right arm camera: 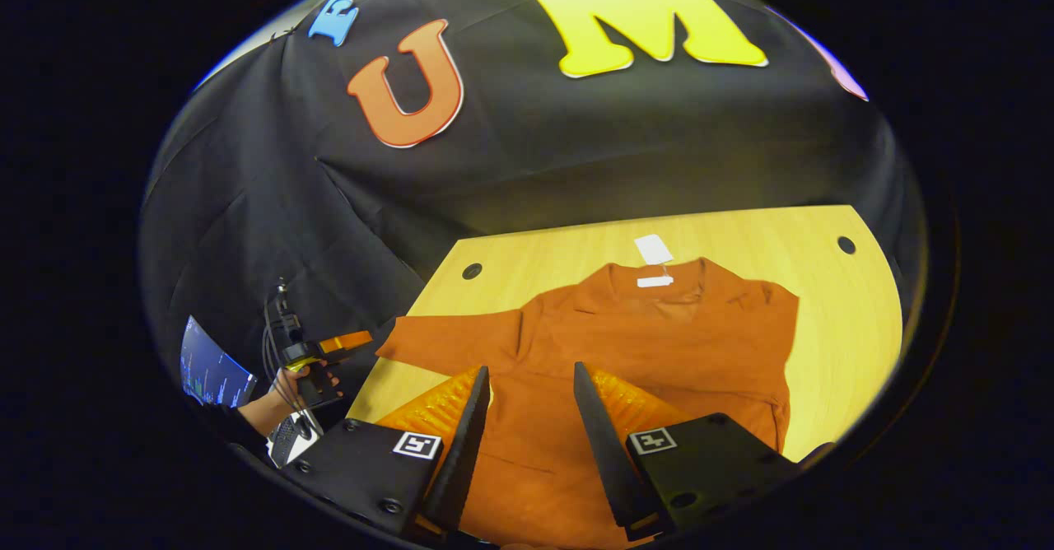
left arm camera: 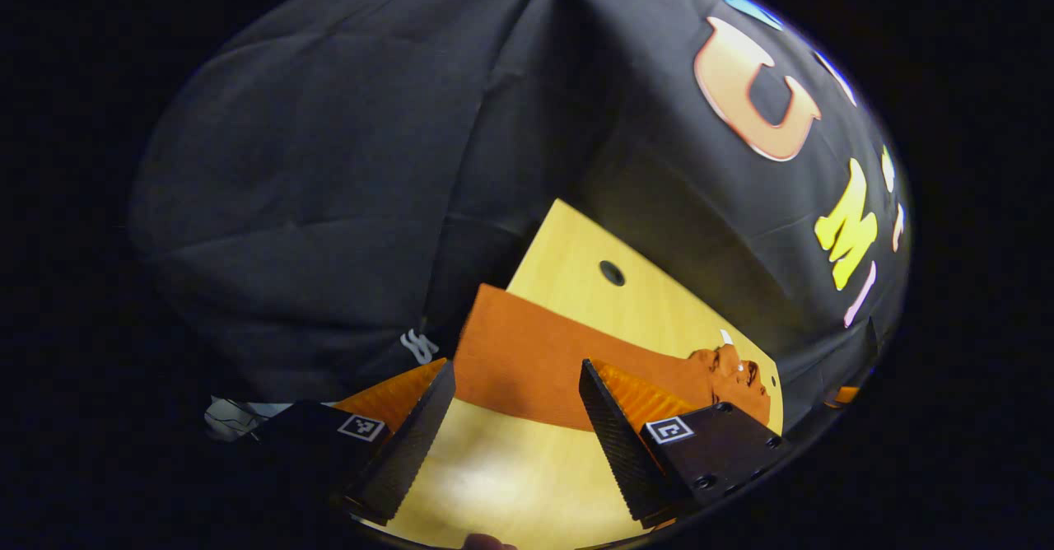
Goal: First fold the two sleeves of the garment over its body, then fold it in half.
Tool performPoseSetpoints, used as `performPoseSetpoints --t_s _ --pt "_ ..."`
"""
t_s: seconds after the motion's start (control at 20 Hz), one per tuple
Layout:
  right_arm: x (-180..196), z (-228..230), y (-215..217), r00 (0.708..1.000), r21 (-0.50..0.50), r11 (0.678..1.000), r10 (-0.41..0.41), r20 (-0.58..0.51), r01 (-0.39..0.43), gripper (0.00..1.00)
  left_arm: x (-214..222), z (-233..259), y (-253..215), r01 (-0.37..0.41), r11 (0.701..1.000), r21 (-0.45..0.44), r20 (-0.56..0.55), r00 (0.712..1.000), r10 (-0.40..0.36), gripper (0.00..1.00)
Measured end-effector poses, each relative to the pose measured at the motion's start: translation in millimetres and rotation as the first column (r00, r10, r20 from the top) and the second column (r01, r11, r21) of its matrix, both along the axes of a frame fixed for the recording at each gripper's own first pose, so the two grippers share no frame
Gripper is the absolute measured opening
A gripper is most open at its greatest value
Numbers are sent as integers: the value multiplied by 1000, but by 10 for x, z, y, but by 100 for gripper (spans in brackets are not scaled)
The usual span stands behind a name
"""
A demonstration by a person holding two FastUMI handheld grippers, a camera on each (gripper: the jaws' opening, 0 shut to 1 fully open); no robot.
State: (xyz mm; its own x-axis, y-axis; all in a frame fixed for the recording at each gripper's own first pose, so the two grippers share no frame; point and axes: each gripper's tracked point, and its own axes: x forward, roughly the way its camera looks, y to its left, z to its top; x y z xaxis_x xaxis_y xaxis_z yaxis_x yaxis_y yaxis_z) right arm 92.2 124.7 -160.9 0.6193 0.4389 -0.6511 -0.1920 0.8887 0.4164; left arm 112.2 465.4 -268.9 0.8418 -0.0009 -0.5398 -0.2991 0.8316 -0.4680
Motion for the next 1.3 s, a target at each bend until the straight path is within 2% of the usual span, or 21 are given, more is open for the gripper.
performPoseSetpoints --t_s 0.15,0.3,0.45,0.6,0.65,0.75,0.8,0.9,0.95,1.05,1.15,1.25,1.3 --pt "-184 -29 -343 996 -10 996 -86 -27 86 68 187 -201 147 -37 995 -91 -24 999 35 99" --pt "-303 -126 -544 988 -24 989 -145 -58 144 68 290 -331 112 -33 980 -195 -38 999 26 100" --pt "-360 -171 -584 980 -6 984 -180 -90 180 68 360 -465 151 -68 972 -226 -59 997 56 99" --pt "-380 -169 -595 983 -25 985 -171 -73 170 68 344 -610 28 -36 972 -232 -119 993 8 95" --pt "-385 -164 -575 984 -29 987 -163 -70 161 68 349 -530 8 -35 973 -228 -113 994 10 78" --pt "-386 -151 -518 986 -23 988 -155 -66 154 68 333 -530 46 -25 987 -160 -135 991 3 77" --pt "-388 -147 -508 986 -19 988 -153 -64 152 68 316 -506 72 -15 993 -118 -144 990 -2 71" --pt "-395 -154 -484 988 -19 989 -145 -58 144 68 303 -455 130 -27 998 -51 -157 987 19 48" --pt "-398 -154 -485 989 -21 990 -140 -55 139 68 309 -429 149 -36 999 -23 -158 987 32 43" --pt "-424 -129 -496 990 -25 991 -133 -48 132 68 311 -391 167 -54 999 -4 -161 986 53 10" --pt "-430 -80 -523 991 -22 991 -134 -31 133 68 280 -333 163 -69 997 -19 -152 986 65 6" --pt "-436 -31 -574 991 -15 991 -136 -15 136 68 366 -113 -34 -54 993 -101 -86 995 45 3" --pt "-456 -14 -597 990 -8 991 -137 -11 137 68 394 26 -85 -54 993 -103 -60 997 48 3"
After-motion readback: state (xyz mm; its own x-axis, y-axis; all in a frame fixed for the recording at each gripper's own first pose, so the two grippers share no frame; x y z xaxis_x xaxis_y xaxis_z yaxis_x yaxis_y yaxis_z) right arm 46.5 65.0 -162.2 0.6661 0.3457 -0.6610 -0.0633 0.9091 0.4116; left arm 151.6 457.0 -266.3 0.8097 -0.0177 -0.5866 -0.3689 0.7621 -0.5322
